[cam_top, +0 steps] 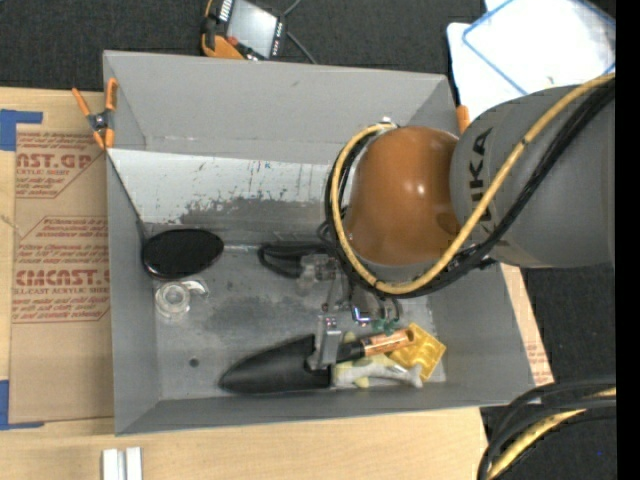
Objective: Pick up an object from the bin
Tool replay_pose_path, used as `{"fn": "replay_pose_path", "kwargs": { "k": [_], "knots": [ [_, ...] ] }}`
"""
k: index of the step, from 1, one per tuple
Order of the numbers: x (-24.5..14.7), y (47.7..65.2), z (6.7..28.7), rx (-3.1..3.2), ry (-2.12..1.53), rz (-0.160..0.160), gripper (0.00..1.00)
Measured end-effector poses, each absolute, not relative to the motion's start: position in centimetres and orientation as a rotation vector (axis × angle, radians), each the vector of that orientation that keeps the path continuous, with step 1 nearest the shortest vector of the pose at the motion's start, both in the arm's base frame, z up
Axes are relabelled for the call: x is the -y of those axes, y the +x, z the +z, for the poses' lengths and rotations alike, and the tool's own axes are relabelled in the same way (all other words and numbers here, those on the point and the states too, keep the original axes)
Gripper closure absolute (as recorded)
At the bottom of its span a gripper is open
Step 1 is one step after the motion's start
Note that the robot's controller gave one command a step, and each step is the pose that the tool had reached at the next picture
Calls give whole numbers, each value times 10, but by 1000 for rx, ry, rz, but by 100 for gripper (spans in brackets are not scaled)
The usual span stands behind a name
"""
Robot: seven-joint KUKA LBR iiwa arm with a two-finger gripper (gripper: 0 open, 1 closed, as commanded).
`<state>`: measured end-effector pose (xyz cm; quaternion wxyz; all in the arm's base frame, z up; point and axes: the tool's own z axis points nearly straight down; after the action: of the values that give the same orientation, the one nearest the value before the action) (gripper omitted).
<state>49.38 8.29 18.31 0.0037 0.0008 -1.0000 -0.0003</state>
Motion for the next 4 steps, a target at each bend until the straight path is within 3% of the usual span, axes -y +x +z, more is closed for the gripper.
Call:
{"fn": "replay_pose_path", "kwargs": {
  "k": [1,2,3,4],
  "knots": [
    [-82,496,187,3142,0,-2,0],
    [-99,483,79,3134,307,-3,0],
    [-108,488,135,3123,427,-3,0],
    [-102,489,69,3150,335,-8,0]
  ]
}}
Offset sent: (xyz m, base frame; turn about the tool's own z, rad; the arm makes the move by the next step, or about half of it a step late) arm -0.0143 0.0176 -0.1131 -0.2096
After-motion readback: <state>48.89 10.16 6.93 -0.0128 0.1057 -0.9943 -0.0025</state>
